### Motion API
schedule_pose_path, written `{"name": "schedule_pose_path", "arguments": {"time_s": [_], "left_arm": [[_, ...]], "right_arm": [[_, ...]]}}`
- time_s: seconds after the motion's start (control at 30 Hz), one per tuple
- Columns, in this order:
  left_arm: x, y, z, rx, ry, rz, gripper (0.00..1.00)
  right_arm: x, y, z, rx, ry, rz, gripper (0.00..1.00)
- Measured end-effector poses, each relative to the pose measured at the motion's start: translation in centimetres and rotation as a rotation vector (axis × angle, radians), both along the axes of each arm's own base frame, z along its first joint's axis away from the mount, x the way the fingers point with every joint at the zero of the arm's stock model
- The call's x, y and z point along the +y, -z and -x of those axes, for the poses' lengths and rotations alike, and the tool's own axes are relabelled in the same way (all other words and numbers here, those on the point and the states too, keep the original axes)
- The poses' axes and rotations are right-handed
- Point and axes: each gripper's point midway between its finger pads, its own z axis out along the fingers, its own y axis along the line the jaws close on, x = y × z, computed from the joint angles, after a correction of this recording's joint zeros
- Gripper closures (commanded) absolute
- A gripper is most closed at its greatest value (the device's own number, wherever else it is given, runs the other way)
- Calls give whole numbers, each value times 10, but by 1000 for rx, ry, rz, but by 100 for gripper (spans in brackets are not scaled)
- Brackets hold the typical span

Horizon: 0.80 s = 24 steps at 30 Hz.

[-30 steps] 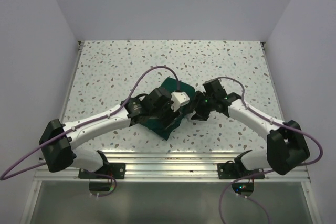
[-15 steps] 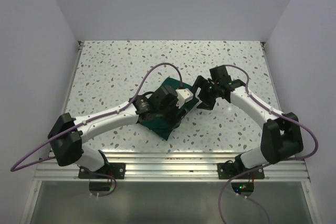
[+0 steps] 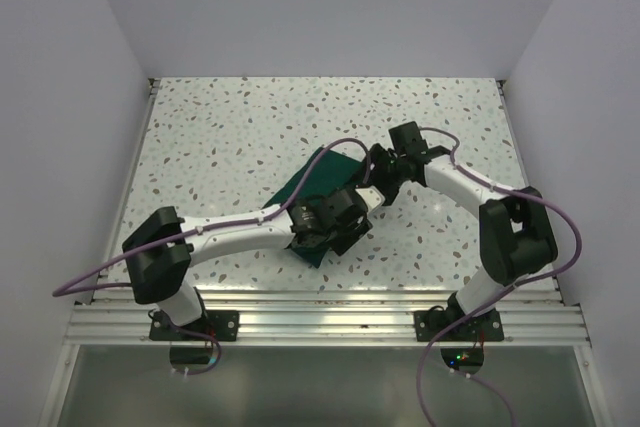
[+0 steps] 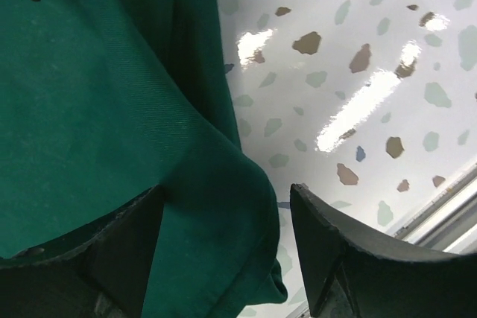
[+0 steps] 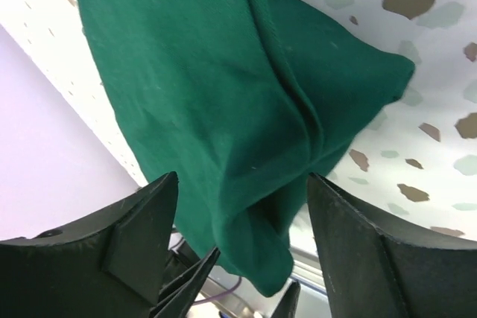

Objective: Prepare the surgical pack

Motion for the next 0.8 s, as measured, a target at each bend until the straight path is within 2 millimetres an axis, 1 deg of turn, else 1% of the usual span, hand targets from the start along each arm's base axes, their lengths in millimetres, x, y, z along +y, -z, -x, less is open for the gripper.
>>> {"name": "schedule_pose_path", "arguments": {"time_s": [0.1, 0.23, 0.27, 0.33, 0.37, 0.4, 0.47, 0.5, 0.6, 0.8], "left_arm": [[6, 5, -5, -17, -36, -30, 38], [13, 11, -6, -22, -60, -64, 52], [16, 13, -6, -20, -65, -72, 55], [19, 18, -3, -11, -75, -78, 68], [22, 21, -2, -6, -77, -85, 75], [25, 25, 0, 0, -79, -94, 86], [28, 29, 1, 6, -85, -102, 95], [29, 30, 2, 9, -90, -100, 100], [30, 30, 3, 8, -93, -84, 100], [30, 28, 5, 0, -93, -45, 100]], "right_arm": [[3, -2, -5, -15, 9, -16, 31], [5, 5, -10, -13, 11, -21, 40], [6, 7, -10, -9, 11, -19, 47], [5, 12, -12, -4, 9, -16, 59], [4, 15, -12, 1, 13, -15, 77], [2, 18, -11, 2, 8, -9, 83], [-2, 21, -10, 13, 13, -4, 90], [-4, 22, -10, 14, 12, -3, 99], [-8, 22, -9, 13, -10, -10, 100], [-22, 21, -3, 20, -71, -23, 100]]}}
